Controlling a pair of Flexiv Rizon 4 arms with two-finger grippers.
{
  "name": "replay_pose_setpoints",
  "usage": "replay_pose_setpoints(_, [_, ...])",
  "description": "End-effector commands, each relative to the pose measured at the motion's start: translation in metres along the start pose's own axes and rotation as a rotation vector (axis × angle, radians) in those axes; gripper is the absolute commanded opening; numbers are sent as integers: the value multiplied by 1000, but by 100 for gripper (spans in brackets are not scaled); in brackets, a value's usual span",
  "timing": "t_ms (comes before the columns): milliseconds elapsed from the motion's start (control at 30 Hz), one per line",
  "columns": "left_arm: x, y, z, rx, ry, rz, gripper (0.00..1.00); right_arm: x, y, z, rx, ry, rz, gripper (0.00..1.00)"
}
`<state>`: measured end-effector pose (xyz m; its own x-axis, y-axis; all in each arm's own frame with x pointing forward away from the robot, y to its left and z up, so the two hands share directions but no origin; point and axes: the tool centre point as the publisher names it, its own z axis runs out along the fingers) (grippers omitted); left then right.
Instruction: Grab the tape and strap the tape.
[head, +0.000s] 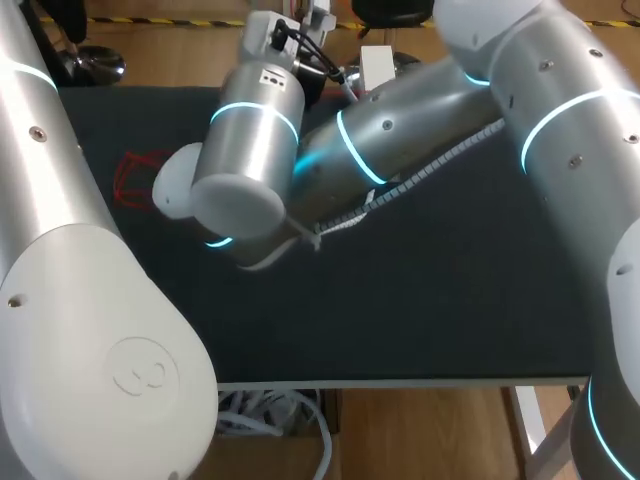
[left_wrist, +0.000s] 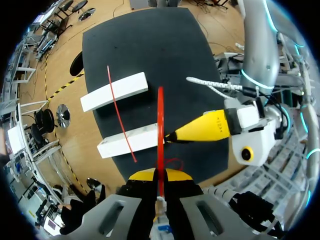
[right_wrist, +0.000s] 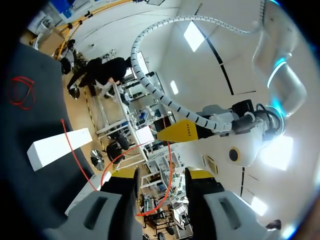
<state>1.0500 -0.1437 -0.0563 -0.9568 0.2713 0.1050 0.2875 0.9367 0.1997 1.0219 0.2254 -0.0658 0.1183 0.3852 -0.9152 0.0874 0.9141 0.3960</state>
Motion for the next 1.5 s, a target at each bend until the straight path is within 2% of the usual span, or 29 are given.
replay_pose_setpoints(33, [-1, -1, -2, -4, 5, -1, 0, -8, -12, -12, -16, 33, 5, 38])
replay_pose_setpoints(333, [-1, -1, -2, -4, 5, -1, 0, -23, -44, -22, 5, 20, 25, 36])
replay_pose_setpoints(467, [-1, -1, -2, -4, 5, -1, 0, -34, -66, -24, 23, -2, 29, 36])
replay_pose_setpoints(733, [-1, -1, -2, -4, 5, -1, 0, -58, -124, -10, 108, -58, 23, 35])
replay_pose_setpoints(967, [-1, -1, -2, -4, 5, -1, 0, -63, -144, 2, 110, -36, 49, 33])
replay_pose_setpoints(1000, [-1, -1, -2, -4, 5, -1, 0, -63, -145, 4, 56, 18, 71, 39])
replay_pose_setpoints(1033, [-1, -1, -2, -4, 5, -1, 0, -61, -143, 6, 18, 46, 102, 55])
replay_pose_setpoints(1067, [-1, -1, -2, -4, 5, -1, 0, -61, -143, 6, 18, 46, 102, 100])
replay_pose_setpoints(1500, [-1, -1, -2, -4, 5, -1, 0, -61, -143, 6, 18, 46, 102, 100])
